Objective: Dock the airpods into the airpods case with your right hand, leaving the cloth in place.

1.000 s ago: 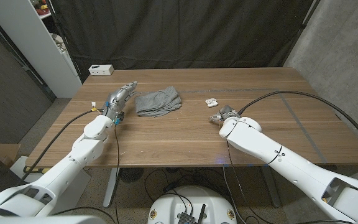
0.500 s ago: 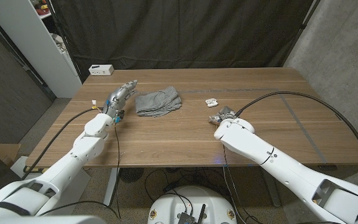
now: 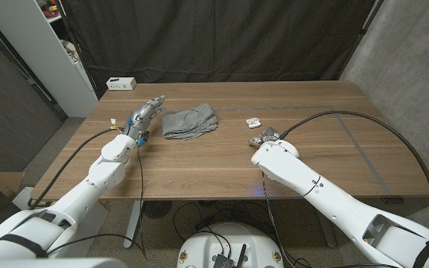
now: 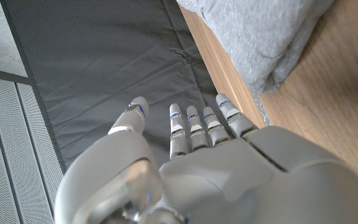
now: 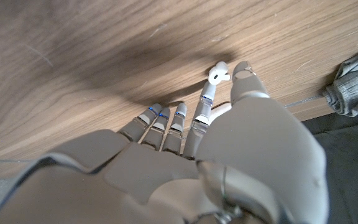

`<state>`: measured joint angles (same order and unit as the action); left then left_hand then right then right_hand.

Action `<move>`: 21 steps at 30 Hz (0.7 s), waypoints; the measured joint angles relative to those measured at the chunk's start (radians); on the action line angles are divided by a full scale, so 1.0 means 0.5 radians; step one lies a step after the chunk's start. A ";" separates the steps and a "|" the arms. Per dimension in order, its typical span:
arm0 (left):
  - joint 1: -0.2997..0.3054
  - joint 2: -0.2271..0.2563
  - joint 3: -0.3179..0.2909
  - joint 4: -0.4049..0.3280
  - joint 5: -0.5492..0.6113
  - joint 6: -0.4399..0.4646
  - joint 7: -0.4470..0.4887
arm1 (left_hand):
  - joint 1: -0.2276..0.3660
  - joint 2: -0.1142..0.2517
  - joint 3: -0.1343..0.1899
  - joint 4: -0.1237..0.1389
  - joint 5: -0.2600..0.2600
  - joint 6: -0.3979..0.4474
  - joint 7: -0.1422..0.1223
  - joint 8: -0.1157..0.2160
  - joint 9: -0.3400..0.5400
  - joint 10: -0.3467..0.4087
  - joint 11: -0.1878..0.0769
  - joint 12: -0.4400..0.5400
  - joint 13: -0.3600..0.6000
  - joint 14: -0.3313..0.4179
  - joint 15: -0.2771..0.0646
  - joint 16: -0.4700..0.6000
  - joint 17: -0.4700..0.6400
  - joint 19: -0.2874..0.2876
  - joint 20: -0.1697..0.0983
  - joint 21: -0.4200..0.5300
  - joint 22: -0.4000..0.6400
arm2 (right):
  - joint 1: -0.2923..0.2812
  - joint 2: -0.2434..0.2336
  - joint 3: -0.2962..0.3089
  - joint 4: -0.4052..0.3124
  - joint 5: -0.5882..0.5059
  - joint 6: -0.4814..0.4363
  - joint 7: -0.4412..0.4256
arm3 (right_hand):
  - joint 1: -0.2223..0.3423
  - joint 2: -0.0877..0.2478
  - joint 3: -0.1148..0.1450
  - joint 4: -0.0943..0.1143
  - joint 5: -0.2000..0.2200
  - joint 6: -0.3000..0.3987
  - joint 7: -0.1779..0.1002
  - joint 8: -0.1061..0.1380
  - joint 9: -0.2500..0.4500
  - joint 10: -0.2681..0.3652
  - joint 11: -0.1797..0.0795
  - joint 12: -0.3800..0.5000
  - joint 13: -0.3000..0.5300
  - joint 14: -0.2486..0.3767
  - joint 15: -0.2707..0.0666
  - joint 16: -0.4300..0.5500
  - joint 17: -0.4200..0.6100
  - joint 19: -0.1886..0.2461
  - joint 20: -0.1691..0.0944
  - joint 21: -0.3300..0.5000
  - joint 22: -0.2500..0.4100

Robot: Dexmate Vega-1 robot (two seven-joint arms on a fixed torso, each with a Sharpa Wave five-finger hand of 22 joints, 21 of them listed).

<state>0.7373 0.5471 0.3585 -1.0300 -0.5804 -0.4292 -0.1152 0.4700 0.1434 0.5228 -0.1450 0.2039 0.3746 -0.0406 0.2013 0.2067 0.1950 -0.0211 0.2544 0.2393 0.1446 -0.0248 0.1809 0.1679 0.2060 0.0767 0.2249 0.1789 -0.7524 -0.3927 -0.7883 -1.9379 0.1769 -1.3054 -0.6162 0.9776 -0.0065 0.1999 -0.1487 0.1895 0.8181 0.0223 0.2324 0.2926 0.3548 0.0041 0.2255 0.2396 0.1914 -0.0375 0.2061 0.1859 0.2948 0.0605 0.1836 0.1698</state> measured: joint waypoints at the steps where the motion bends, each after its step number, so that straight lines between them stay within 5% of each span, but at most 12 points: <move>1: -0.010 -0.004 0.002 0.017 -0.001 -0.005 -0.010 | 0.000 0.000 0.000 0.000 0.000 0.000 0.000 0.000 0.000 0.000 0.000 0.000 0.000 0.000 0.000 0.000 0.000 0.000 0.000 0.000 0.000 | -0.001 0.009 0.003 0.002 0.004 -0.010 -0.006 | 0.000 0.000 0.000 0.000 0.000 -0.005 0.005 -0.009 0.004 -0.007 0.007 0.000 0.000 0.000 0.000 0.000 0.000 0.000 0.000 -0.001 0.000; 21: -0.109 -0.054 0.035 0.191 -0.012 -0.047 -0.104 | -0.008 -0.008 0.000 0.000 0.000 0.000 0.000 0.000 0.000 0.000 0.000 0.000 0.000 0.000 0.000 0.000 0.000 0.000 0.000 -0.016 0.000 | -0.034 0.097 0.041 0.012 0.041 -0.108 -0.078 | 0.021 0.006 0.011 -0.011 0.015 -0.069 -0.020 -0.024 0.042 -0.031 0.017 -0.008 0.009 -0.007 -0.007 -0.015 0.000 -0.029 0.013 -0.004 -0.003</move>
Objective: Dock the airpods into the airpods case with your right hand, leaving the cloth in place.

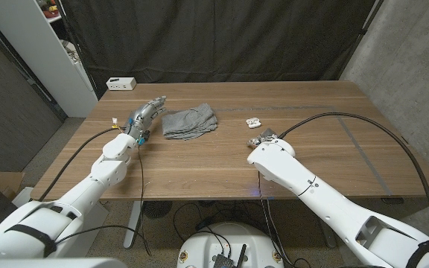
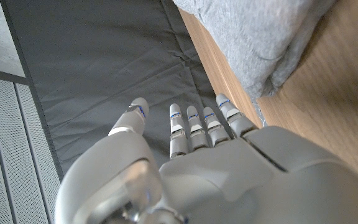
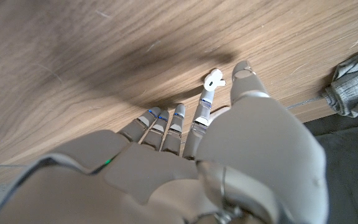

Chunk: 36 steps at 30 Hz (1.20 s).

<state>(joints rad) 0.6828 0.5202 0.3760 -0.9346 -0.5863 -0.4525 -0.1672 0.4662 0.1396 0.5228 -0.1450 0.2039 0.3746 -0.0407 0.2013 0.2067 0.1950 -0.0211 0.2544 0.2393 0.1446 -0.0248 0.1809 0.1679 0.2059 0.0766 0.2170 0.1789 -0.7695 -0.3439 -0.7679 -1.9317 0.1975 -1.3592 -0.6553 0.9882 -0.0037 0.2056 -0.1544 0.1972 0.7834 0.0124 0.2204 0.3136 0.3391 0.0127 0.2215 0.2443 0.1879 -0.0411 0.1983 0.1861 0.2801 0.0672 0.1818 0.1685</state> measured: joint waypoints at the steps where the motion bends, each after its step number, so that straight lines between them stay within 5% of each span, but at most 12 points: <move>1: 0.000 0.000 0.000 0.000 0.000 0.000 0.000 | 0.000 0.000 0.000 0.000 0.000 0.000 0.000 0.000 0.000 0.000 0.000 0.000 0.000 0.000 0.000 0.000 0.000 0.000 0.000 0.000 0.000 | -0.001 0.002 0.001 0.002 0.000 -0.001 -0.001 | 0.009 -0.009 0.000 0.000 0.000 -0.002 -0.004 0.000 0.006 0.000 0.000 0.000 0.000 0.000 0.000 0.000 0.000 0.004 -0.004 0.000 0.000; 20: -0.055 -0.006 0.036 0.037 0.046 0.010 -0.009 | 0.000 0.000 0.000 0.000 0.000 0.000 0.000 0.000 0.000 0.000 0.000 0.000 0.000 0.000 0.000 0.000 0.000 0.000 0.000 0.000 0.000 | -0.062 0.062 0.049 0.097 -0.003 0.031 -0.081 | 0.111 0.026 0.047 -0.030 0.000 0.034 -0.076 0.080 0.058 0.007 -0.009 0.000 0.013 0.015 -0.007 0.014 0.004 -0.017 -0.097 0.009 -0.001; 36: -0.036 0.018 0.041 -0.025 0.065 0.031 0.032 | 0.000 0.000 0.000 0.000 0.000 0.000 0.000 0.000 0.000 0.000 0.000 0.000 0.000 0.000 0.000 0.000 0.000 0.000 0.000 0.000 0.000 | -0.112 0.040 0.052 0.105 -0.006 0.163 -0.106 | 0.164 0.079 0.075 -0.002 0.000 0.153 -0.194 0.268 0.146 0.110 -0.110 0.041 0.016 0.083 -0.091 0.084 0.033 -0.020 -0.174 0.009 -0.002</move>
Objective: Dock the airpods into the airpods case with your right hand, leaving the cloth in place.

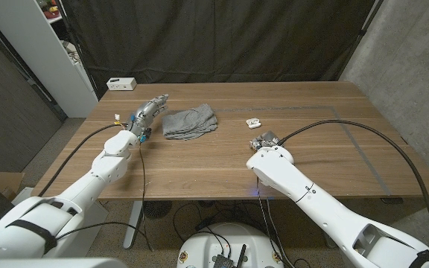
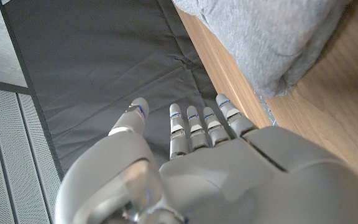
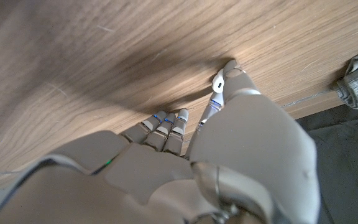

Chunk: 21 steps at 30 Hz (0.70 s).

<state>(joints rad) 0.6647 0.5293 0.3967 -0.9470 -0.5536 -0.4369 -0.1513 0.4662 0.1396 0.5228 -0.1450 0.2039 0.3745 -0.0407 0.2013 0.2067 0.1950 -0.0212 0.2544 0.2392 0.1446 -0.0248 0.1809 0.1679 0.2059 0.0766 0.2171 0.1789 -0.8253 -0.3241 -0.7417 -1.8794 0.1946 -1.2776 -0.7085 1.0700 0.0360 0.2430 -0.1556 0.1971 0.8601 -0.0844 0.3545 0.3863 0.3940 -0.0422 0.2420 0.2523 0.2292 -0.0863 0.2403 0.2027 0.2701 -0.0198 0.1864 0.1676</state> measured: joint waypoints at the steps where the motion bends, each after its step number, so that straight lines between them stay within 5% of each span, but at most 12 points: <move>1: 0.002 0.001 0.000 -0.003 0.000 0.000 0.000 | 0.000 0.000 0.000 0.000 0.000 0.000 0.000 0.000 0.000 0.000 0.000 0.000 0.000 0.000 0.000 0.000 0.000 0.000 0.000 0.000 0.000 | -0.006 -0.004 0.000 0.000 -0.004 0.011 -0.004 | 0.006 0.005 0.000 0.000 0.000 0.008 -0.007 0.013 0.009 0.010 -0.010 0.000 0.000 0.003 -0.003 0.001 0.003 0.007 -0.007 0.000 0.000; 15: 0.019 0.002 0.000 -0.023 0.003 0.007 0.022 | 0.000 0.000 0.000 0.000 0.000 0.000 0.000 0.000 0.000 0.006 0.006 0.000 0.000 0.000 0.000 0.000 0.000 0.000 0.000 0.000 0.000 | -0.048 -0.088 -0.007 -0.014 -0.042 0.137 -0.020 | 0.018 0.018 0.007 0.009 -0.017 0.079 -0.041 0.112 0.067 0.090 -0.089 0.045 0.000 0.049 -0.049 0.044 0.012 0.059 -0.059 0.060 0.000; 21: 0.032 -0.002 0.000 -0.031 0.003 0.009 0.030 | 0.000 0.000 0.000 0.000 0.000 0.000 0.000 0.000 0.000 0.006 0.006 0.000 0.000 0.000 0.000 0.000 0.000 0.000 0.000 0.000 0.000 | -0.052 -0.145 -0.013 -0.062 -0.056 0.165 -0.003 | 0.062 0.051 0.007 0.009 -0.017 0.136 -0.014 0.131 0.073 0.153 -0.066 0.050 0.015 0.070 -0.060 0.064 0.014 0.080 -0.080 0.075 0.017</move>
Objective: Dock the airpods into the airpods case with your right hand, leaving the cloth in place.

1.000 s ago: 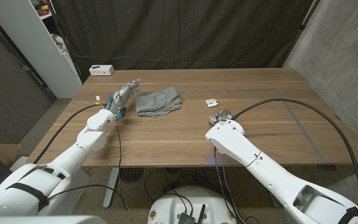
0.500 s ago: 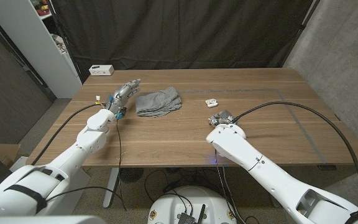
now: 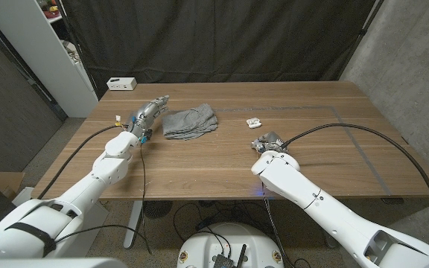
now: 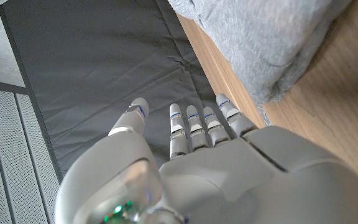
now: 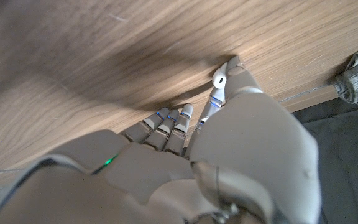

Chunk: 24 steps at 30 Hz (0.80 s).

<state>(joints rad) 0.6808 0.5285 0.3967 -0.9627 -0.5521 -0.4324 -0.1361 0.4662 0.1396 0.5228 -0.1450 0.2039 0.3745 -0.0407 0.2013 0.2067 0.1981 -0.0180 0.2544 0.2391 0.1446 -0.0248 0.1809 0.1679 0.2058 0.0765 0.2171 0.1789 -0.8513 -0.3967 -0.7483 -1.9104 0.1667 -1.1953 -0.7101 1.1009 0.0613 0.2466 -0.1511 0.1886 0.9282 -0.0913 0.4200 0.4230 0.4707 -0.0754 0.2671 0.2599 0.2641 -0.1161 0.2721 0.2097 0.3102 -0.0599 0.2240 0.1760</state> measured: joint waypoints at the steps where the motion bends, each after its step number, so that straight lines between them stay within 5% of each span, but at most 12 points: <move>1: 0.004 0.000 0.000 -0.004 0.000 0.000 0.001 | 0.000 0.000 0.000 0.000 0.000 0.000 0.000 0.000 0.000 0.000 0.000 0.000 0.000 0.000 0.000 0.000 0.000 0.000 0.000 0.000 0.000 | 0.000 -0.003 0.000 -0.002 -0.003 0.004 0.008 | 0.012 0.000 0.000 0.000 0.000 0.029 0.019 0.006 -0.001 0.019 0.006 0.000 0.000 0.016 0.010 0.000 -0.001 0.000 0.000 0.001 0.001; 6: 0.017 0.000 -0.001 -0.016 -0.004 0.006 0.013 | 0.000 0.000 0.000 0.000 0.000 0.000 0.000 0.000 0.000 0.000 0.000 0.000 0.000 0.000 0.000 0.000 0.000 0.000 0.000 0.000 0.000 | 0.028 -0.046 -0.007 -0.039 -0.014 0.012 0.034 | 0.011 0.002 0.001 -0.001 0.004 0.186 0.151 0.021 -0.003 0.142 0.108 0.020 0.018 0.137 0.115 0.000 0.005 0.105 0.087 -0.002 0.006; 13: 0.034 0.000 -0.005 -0.034 -0.010 0.014 0.024 | 0.000 0.000 0.000 0.000 0.000 0.000 0.000 0.000 0.000 0.000 0.000 0.000 0.000 0.000 0.000 0.000 0.000 0.000 0.000 0.000 0.000 | 0.096 -0.084 -0.017 -0.074 -0.025 0.010 0.090 | -0.018 -0.001 0.001 -0.001 0.004 0.203 0.155 0.033 -0.003 0.153 0.117 0.010 0.009 0.188 0.161 0.008 0.009 0.224 0.203 -0.003 -0.002; 16: 0.042 0.000 -0.007 -0.044 -0.012 0.017 0.030 | 0.000 0.000 0.000 0.000 0.000 0.000 0.000 0.000 0.000 0.000 0.000 0.000 0.000 0.000 0.000 0.000 0.000 0.000 0.000 0.000 0.000 | 0.132 -0.102 -0.023 -0.084 -0.026 0.010 0.117 | -0.023 -0.006 -0.007 0.007 0.004 0.195 0.161 0.034 -0.002 0.150 0.105 -0.003 0.008 0.183 0.156 0.014 0.008 0.231 0.210 -0.003 -0.004; 24: 0.068 0.012 -0.014 -0.077 -0.017 0.029 0.050 | 0.000 0.000 0.000 0.000 0.000 0.000 0.000 0.000 0.000 0.000 0.000 0.000 0.000 0.000 0.000 0.000 0.000 0.000 0.000 -0.006 0.000 | 0.187 -0.136 -0.030 -0.119 -0.013 -0.025 0.185 | -0.116 -0.015 -0.034 0.022 -0.008 -0.122 0.153 -0.137 -0.056 0.024 0.123 -0.063 0.012 0.110 0.149 -0.041 -0.001 0.209 0.259 -0.034 -0.003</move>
<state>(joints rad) 0.7150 0.5343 0.3895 -1.0010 -0.5604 -0.4177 -0.1110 0.4663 0.1396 0.5228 -0.1450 0.2039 0.3745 -0.0407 0.2013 0.2067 0.1981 -0.0180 0.2544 0.2391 0.1446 -0.0248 0.1810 0.1679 0.2058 0.0765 0.2141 0.1789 -0.7578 -0.4648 -0.7632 -1.9701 0.1600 -1.2078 -0.6177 1.0428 0.0537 0.2297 -0.1401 0.1848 0.8672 -0.0146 0.3514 0.3951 0.4830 -0.0141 0.2358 0.2661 0.3190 -0.0415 0.2518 0.2091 0.4145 0.0694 0.2068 0.1747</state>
